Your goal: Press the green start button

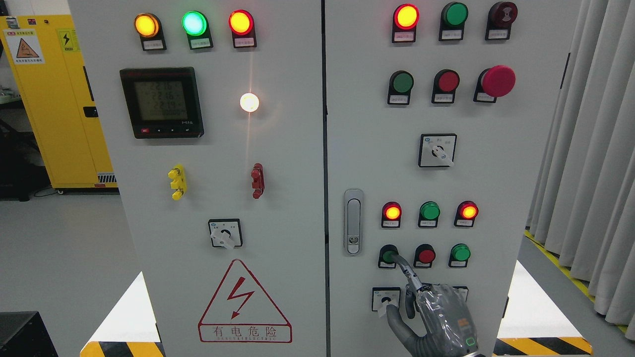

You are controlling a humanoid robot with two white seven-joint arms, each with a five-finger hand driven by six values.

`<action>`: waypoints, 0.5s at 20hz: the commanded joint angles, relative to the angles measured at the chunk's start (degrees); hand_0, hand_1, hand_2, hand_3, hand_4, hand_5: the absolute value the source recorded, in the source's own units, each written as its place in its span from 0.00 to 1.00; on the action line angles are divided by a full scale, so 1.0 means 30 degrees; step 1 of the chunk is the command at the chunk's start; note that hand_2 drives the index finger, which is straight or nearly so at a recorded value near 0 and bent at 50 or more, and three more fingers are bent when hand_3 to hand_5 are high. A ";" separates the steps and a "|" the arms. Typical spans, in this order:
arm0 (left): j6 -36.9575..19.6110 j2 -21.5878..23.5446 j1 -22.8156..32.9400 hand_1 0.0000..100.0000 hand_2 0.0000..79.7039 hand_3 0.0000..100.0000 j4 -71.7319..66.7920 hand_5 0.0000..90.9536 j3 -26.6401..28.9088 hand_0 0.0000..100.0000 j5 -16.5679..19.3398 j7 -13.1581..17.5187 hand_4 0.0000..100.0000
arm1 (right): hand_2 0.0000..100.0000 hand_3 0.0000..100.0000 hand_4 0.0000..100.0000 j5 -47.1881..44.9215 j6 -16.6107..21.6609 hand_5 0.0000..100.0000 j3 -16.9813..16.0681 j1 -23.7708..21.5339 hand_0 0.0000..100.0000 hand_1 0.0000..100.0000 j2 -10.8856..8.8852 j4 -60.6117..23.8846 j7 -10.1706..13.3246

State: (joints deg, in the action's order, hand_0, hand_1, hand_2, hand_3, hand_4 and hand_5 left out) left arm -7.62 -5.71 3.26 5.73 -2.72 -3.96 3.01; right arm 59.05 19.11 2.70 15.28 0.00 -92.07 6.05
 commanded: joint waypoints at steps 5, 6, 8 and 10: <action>-0.0009 0.0000 -0.0002 0.56 0.00 0.00 0.0025 0.00 0.0000 0.12 0.0000 -0.0006 0.00 | 0.00 0.92 0.92 0.0003 -0.0303 1.00 0.0097 0.0237 0.64 0.84 -0.0616 0.0866 -0.0171; -0.0009 0.0000 -0.0002 0.56 0.00 0.00 -0.0004 0.00 0.0000 0.12 0.0000 -0.0006 0.00 | 0.00 0.92 0.92 0.0003 -0.0304 1.00 0.0097 0.0325 0.64 0.84 -0.0616 0.0953 -0.0171; -0.0009 0.0000 -0.0002 0.56 0.00 0.00 -0.0004 0.00 0.0000 0.12 0.0000 -0.0006 0.00 | 0.00 0.92 0.92 0.0003 -0.0304 1.00 0.0068 0.0384 0.65 0.84 -0.0616 0.0983 -0.0171; -0.0009 0.0000 -0.0002 0.56 0.00 0.00 -0.0004 0.00 0.0000 0.12 0.0000 -0.0006 0.00 | 0.00 0.92 0.93 -0.0026 -0.0304 1.00 0.0038 0.0356 0.65 0.84 -0.0616 0.0896 -0.0171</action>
State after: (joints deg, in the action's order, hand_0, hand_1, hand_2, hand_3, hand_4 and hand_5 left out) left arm -7.62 -5.71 3.26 5.73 -2.72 -3.95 3.01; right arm 59.06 18.49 2.91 16.01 0.00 -91.05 5.73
